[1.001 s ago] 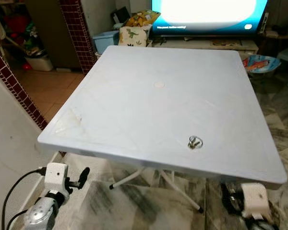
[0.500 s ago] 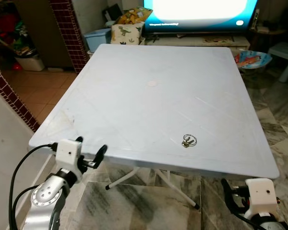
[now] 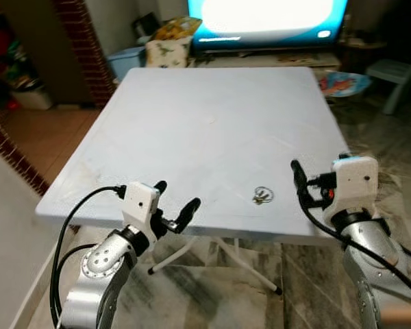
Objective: Hang keys on a hook
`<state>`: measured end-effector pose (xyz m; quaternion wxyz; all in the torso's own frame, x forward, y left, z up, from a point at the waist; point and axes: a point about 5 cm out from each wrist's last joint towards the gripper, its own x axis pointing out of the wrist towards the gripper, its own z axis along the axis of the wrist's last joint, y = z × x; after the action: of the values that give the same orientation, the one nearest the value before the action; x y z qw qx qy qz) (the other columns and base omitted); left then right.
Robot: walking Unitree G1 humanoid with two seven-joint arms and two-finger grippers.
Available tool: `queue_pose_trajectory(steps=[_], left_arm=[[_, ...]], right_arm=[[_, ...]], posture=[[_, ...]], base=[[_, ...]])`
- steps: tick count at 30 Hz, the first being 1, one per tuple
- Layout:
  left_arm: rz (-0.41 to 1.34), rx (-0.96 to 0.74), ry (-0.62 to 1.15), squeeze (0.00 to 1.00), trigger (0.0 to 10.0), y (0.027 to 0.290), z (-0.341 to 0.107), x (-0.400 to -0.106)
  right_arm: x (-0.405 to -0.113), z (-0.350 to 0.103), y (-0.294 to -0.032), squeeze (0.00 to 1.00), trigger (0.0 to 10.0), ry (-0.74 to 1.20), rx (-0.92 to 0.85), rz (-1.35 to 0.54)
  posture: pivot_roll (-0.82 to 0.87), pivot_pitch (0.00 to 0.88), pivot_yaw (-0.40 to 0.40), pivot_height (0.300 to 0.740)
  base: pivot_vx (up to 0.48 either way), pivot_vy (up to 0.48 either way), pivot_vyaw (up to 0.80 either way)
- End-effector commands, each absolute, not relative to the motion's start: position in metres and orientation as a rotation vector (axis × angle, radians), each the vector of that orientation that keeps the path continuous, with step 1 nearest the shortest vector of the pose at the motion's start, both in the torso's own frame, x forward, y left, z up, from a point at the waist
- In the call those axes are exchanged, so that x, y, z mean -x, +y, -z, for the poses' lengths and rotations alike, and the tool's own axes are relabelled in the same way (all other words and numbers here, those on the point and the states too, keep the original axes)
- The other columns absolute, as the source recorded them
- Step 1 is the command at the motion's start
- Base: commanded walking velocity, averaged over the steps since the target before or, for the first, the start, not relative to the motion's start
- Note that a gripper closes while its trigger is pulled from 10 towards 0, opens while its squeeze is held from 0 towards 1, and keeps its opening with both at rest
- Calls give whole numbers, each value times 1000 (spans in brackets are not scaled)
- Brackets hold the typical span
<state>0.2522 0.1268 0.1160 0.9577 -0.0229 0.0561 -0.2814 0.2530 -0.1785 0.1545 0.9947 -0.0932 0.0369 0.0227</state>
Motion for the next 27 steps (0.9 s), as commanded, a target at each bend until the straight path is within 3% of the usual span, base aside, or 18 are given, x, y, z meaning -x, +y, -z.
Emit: queue_pose_trajectory(steps=[1,7,16,27], left_arm=[[582,41,102,0,10000,125,-122,-252],[596,38,115,0,10000,124,-123,-254],[633,7,110,0,10000,119,-128,-257],[628,7,113,0,10000,118,-129,-256]], right_arm=[[-250,-149,-171,0,10000,104,182,-77],[-254,-144,-161,0,10000,141,125,-91],[-294,-136,-137,0,10000,186,112,-153],[-310,-121,-119,0,10000,280,67,-253]], posture=[[-93,12,84,740],[-89,11,96,740],[-66,14,104,740],[-48,20,95,740]], base=[[0,0,0],[0,0,0],[0,0,0],[0,0,0]])
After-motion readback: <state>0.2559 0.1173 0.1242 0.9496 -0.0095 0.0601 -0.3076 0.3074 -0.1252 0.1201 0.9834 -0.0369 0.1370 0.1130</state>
